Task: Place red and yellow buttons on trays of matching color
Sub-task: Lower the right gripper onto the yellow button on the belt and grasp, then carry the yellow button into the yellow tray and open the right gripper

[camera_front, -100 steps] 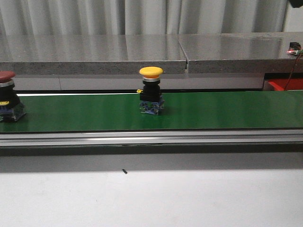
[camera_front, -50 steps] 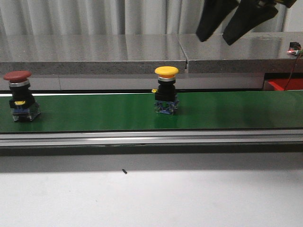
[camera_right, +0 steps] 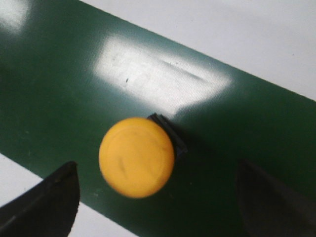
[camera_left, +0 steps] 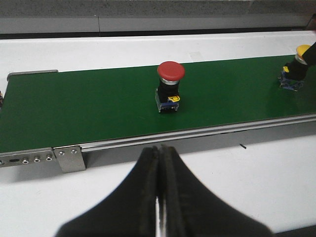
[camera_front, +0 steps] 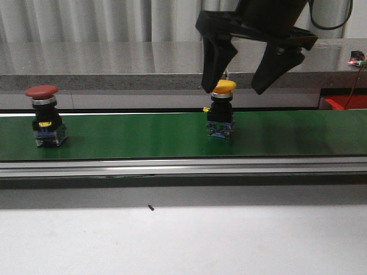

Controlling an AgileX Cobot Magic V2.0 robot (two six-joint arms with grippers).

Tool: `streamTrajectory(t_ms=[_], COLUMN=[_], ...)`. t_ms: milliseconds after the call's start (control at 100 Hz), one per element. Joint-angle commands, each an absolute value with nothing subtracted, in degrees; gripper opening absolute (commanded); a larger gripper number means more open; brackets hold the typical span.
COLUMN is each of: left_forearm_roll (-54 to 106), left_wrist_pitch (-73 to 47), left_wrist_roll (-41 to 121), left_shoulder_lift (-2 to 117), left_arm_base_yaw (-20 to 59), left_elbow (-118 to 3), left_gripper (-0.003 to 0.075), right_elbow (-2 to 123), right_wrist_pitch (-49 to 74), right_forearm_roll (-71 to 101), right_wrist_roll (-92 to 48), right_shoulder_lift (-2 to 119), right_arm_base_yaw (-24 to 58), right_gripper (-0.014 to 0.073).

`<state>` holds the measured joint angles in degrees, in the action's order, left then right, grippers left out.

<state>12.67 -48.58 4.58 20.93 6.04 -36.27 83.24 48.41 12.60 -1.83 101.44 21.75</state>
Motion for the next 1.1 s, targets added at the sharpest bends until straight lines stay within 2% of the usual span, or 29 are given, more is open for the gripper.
streamTrajectory(t_ms=[0, 80, 150, 200, 270, 320, 370, 640, 1090], left_forearm_roll=[13.72, 13.72, 13.72, 13.72, 13.72, 13.72, 13.72, 13.72, 13.72], left_wrist_pitch=[-44.35, -44.35, -44.35, -44.35, -44.35, -44.35, -44.35, -44.35, -44.35], left_wrist_roll=[4.49, 4.49, 4.49, 4.49, 4.49, 4.49, 4.49, 4.49, 4.49], left_shoulder_lift=[21.44, 21.44, 21.44, 21.44, 21.44, 21.44, 21.44, 21.44, 21.44], left_arm_base_yaw=[6.44, 6.44, 6.44, 6.44, 6.44, 6.44, 6.44, 6.44, 6.44], left_elbow=[-37.82, -37.82, -37.82, -37.82, -37.82, -37.82, -37.82, -37.82, -37.82], left_gripper=[-0.0020, -0.0020, -0.0020, -0.0020, -0.0020, -0.0020, -0.0020, -0.0020, -0.0020], right_elbow=[85.37, 85.79, 85.79, 85.79, 85.79, 85.79, 85.74, 83.38, 69.06], right_wrist_pitch=[44.57, 44.13, 44.01, 44.07, 43.84, 43.78, 43.78, 44.58, 44.78], right_forearm_roll=[12.57, 12.44, 12.44, 12.44, 12.44, 12.44, 12.27, 6.38, 5.56], right_wrist_roll=[-2.14, -2.60, -2.60, -2.60, -2.60, -2.54, -2.16, 3.22, 3.49], right_shoulder_lift=[100.26, 101.32, 101.57, 101.56, 101.50, 101.29, 100.85, 94.33, 79.20], right_arm_base_yaw=[21.76, 21.76, 21.76, 21.76, 21.76, 21.76, 21.70, 17.80, -4.25], right_gripper=[0.0623, 0.0544, 0.0397, 0.0253, 0.0094, 0.0015, -0.0029, -0.0033, -0.0034])
